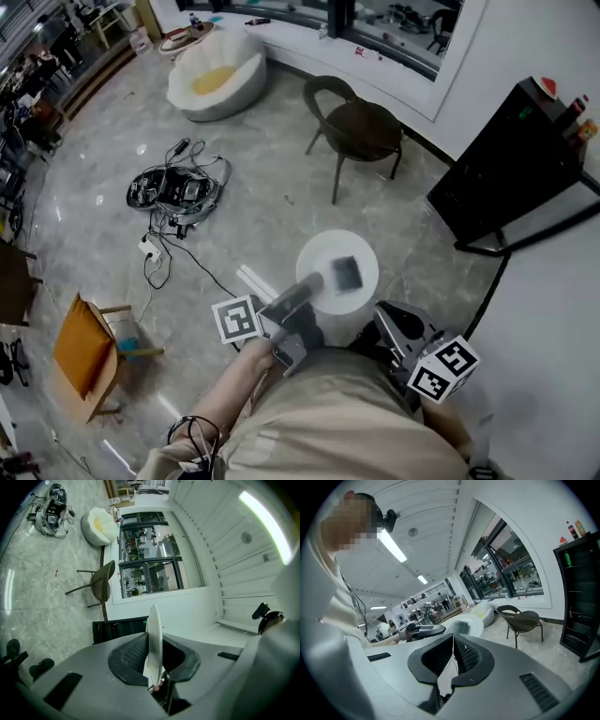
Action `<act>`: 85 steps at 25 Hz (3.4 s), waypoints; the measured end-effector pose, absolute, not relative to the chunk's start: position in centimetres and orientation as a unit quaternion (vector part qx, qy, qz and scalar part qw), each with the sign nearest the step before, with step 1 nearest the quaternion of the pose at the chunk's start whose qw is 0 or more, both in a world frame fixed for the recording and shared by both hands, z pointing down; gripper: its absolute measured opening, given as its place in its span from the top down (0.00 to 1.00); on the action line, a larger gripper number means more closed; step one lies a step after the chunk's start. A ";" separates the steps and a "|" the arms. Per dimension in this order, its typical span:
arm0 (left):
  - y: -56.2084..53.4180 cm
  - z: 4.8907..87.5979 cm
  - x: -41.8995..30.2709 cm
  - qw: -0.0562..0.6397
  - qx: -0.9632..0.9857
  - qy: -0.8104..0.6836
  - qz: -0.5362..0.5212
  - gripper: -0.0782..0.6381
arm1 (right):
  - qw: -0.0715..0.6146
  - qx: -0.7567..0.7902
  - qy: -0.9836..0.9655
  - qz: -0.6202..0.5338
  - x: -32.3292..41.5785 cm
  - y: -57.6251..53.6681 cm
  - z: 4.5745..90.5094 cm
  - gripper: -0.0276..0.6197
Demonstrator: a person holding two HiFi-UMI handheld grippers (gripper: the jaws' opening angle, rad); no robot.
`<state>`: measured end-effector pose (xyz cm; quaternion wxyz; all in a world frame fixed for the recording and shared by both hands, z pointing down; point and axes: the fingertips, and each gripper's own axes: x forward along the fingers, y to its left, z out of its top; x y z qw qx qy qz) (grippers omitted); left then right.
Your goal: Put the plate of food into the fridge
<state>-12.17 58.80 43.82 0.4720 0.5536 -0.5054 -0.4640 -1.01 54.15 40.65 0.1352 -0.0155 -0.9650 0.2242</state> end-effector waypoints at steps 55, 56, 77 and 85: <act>29.0 40.2 -11.8 0.484 0.583 -0.431 -0.490 0.84 | 0.136 0.050 -0.972 0.184 0.3 24.7 39.6 0.92; 28.6 40.2 -12.7 0.483 0.584 -0.434 -0.487 0.84 | 0.136 0.051 -0.971 0.188 -0.5 24.2 39.5 0.92; 26.7 40.0 -22.9 0.471 0.570 -0.453 -0.499 0.84 | 0.134 0.020 -0.972 0.194 -12.1 21.2 39.6 0.92; 21.5 39.7 -20.6 0.467 0.569 -0.463 -0.494 0.84 | 0.139 0.017 -0.969 0.204 -9.5 16.1 39.6 0.92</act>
